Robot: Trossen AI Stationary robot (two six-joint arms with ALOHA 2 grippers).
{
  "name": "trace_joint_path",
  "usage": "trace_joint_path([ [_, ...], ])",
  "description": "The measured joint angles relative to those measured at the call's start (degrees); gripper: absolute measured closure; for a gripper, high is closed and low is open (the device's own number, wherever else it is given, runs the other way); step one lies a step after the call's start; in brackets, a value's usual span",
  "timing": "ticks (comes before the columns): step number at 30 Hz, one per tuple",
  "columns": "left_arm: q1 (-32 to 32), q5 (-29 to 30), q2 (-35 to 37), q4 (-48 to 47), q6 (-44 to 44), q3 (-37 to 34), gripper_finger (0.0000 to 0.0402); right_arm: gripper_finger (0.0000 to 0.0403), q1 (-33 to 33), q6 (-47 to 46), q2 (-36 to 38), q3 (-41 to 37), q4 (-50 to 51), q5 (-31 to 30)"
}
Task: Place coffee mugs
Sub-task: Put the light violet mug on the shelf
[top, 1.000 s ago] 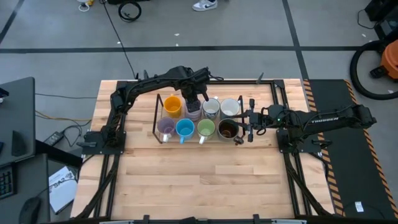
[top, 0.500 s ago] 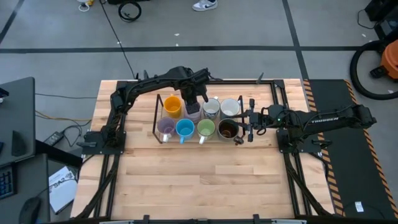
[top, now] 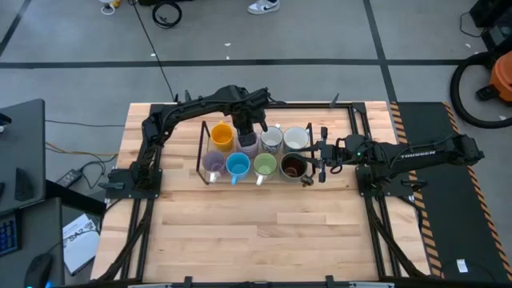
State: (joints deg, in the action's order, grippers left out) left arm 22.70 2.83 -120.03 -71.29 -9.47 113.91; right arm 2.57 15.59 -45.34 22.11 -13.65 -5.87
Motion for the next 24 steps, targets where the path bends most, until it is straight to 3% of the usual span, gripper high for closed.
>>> trace_joint_path([
  [10, 0.0, 0.5, 0.0, -0.1, -0.2, 0.0, 0.0285, 0.03, 0.0, 0.0, 0.0, 0.0, 0.0, 0.0],
  [24, -0.1, 1.6, 0.0, -2.4, -0.8, 4.4, 0.028, 0.03, 0.0, 0.0, 0.0, 0.0, 0.0, 0.0],
])
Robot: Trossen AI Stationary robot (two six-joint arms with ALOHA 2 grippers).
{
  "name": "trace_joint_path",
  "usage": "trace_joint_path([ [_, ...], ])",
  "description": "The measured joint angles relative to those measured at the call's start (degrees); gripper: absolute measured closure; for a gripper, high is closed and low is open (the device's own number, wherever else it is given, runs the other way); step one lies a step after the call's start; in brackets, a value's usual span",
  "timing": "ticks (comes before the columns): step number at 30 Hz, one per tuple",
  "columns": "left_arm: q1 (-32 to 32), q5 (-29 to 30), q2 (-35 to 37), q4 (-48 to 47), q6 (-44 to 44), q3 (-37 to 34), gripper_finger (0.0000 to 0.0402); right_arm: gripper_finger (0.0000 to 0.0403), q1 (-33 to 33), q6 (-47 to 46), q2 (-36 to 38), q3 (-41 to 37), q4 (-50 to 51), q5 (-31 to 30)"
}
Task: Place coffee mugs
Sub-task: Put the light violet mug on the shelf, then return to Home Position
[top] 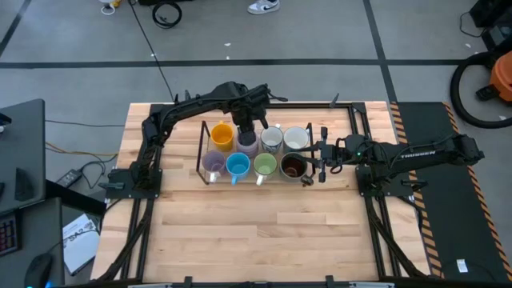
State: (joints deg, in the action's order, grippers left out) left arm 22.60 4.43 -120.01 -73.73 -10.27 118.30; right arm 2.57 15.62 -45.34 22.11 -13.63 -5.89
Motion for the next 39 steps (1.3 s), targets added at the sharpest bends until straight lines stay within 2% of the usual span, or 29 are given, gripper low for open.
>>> trace_joint_path([
  [11, 0.0, 0.1, 0.0, -6.0, 0.2, 6.0, 0.028, 0.03, 0.0, 0.0, 0.0, 0.0, 0.0, 0.0],
  [17, -0.3, 0.2, 2.5, -3.8, -1.1, 11.2, 0.028, 0.03, 0.0, 0.0, 0.0, 0.0, -0.5, -0.5],
  [23, -1.9, -1.2, 7.0, 3.0, -1.5, 10.5, 0.028, 0.03, 0.0, -1.2, 0.1, 0.0, -0.9, -0.5],
  [28, -4.7, -1.3, 12.3, 9.7, -2.0, 1.7, 0.028, 0.03, 0.0, -2.2, 1.8, 0.0, -0.9, -0.6],
  [34, -6.9, -1.4, 23.0, 24.1, 0.0, -16.4, 0.028, 0.0302, 0.0, -2.6, 7.2, -2.5, -3.0, -1.0],
  [39, -7.5, -1.2, 33.7, 35.4, 2.1, -31.0, 0.028, 0.0307, 0.0, -2.0, 13.1, -4.9, -4.2, -3.7],
])
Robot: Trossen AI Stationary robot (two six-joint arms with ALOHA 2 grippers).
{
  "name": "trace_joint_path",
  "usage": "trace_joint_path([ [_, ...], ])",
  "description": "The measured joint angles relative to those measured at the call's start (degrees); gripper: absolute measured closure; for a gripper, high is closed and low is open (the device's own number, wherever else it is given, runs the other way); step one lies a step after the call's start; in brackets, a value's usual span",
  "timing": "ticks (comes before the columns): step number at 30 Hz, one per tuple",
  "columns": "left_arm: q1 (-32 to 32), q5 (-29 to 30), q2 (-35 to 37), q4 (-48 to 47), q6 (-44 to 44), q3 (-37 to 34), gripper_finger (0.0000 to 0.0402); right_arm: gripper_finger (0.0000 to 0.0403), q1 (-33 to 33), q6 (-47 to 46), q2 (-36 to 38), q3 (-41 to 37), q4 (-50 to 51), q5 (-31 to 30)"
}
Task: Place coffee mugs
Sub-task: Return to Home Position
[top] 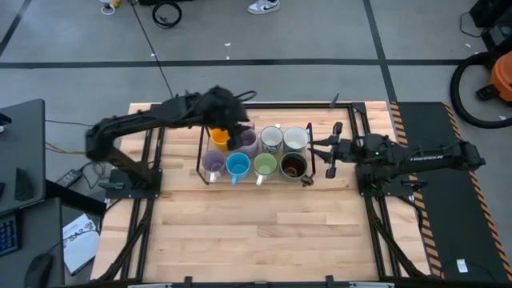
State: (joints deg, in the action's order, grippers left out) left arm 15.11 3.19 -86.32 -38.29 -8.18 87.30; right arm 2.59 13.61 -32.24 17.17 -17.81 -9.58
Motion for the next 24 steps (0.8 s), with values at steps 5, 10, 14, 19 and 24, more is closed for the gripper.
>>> trace_joint_path([
  [5, -0.6, 0.0, 11.2, 14.0, -0.7, -15.3, 0.028, 0.0307, 0.0, -0.6, 5.6, -1.7, 0.2, 0.0],
  [10, -0.4, 0.2, 21.6, 25.5, -1.9, -28.5, 0.028, 0.0307, 0.0, -2.2, 10.5, -2.7, 1.3, -0.1],
  [14, -0.2, 0.2, 28.8, 32.2, -1.8, -37.5, 0.028, 0.0307, 0.2, -3.8, 14.2, -2.7, 3.3, -2.7],
  [19, -0.3, 0.1, 37.3, 35.4, -0.7, -46.0, 0.028, 0.0307, 0.2, -7.1, 19.4, -2.7, 6.5, -2.9],
  [24, -1.3, 0.0, 47.0, 35.6, 0.4, -52.5, 0.028, 0.0307, 0.2, -9.1, 25.1, -2.7, 11.0, -3.8],
])
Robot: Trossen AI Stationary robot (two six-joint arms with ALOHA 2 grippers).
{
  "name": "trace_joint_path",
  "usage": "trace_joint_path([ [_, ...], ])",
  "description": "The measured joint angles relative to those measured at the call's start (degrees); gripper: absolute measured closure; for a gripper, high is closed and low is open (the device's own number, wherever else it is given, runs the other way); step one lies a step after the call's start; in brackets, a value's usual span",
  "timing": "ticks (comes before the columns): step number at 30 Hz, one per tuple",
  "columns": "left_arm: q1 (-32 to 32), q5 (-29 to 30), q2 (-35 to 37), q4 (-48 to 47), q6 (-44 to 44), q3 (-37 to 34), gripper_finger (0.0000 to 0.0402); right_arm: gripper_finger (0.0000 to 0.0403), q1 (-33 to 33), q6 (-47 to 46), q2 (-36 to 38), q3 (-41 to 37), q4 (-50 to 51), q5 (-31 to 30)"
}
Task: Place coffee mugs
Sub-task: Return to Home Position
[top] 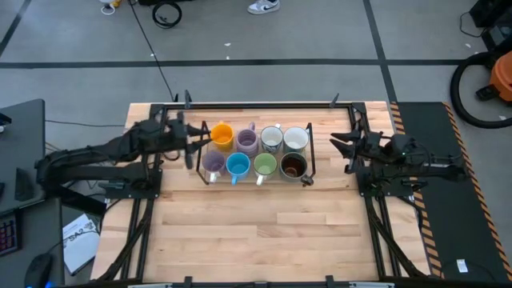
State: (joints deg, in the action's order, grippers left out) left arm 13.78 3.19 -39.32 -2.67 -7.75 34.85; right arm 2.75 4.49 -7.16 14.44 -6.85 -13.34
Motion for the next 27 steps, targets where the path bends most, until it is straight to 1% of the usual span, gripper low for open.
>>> trace_joint_path([
  [3, -0.5, -0.1, 5.8, 0.2, 1.7, -3.3, 0.028, 0.0307, 0.0, -1.1, 2.9, 0.0, 2.5, -0.7],
  [7, -1.0, 0.0, 12.0, 0.1, 4.0, -7.9, 0.028, 0.0307, 0.0, -1.5, 5.5, 0.0, 3.2, -0.8],
  [10, -1.2, -0.1, 15.9, -0.1, 5.7, -11.3, 0.028, 0.0307, 0.0, -2.2, 7.1, -1.5, 2.0, -3.5],
  [13, -1.2, 0.0, 19.9, -0.2, 7.1, -14.3, 0.028, 0.0307, 0.0, -3.5, 7.0, -4.8, -1.4, -6.6],
  [19, -2.2, 0.0, 29.8, 3.5, 8.5, -20.2, 0.0286, 0.0307, 0.0, -7.1, 7.1, -11.5, -11.3, -10.0],
  [22, -2.9, -0.1, 34.6, 4.5, 9.0, -22.8, 0.0289, 0.0307, 0.0, -7.3, 7.1, -13.7, -15.1, -11.9],
  [25, -3.4, -0.1, 38.7, 4.5, 10.0, -25.4, 0.0292, 0.0307, 0.0, -7.5, 7.0, -14.1, -15.5, -12.7],
  [27, -3.7, 0.0, 39.2, 5.2, 10.2, -26.7, 0.0292, 0.0307, 0.0, -7.5, 7.0, -14.1, -15.9, -12.6],
])
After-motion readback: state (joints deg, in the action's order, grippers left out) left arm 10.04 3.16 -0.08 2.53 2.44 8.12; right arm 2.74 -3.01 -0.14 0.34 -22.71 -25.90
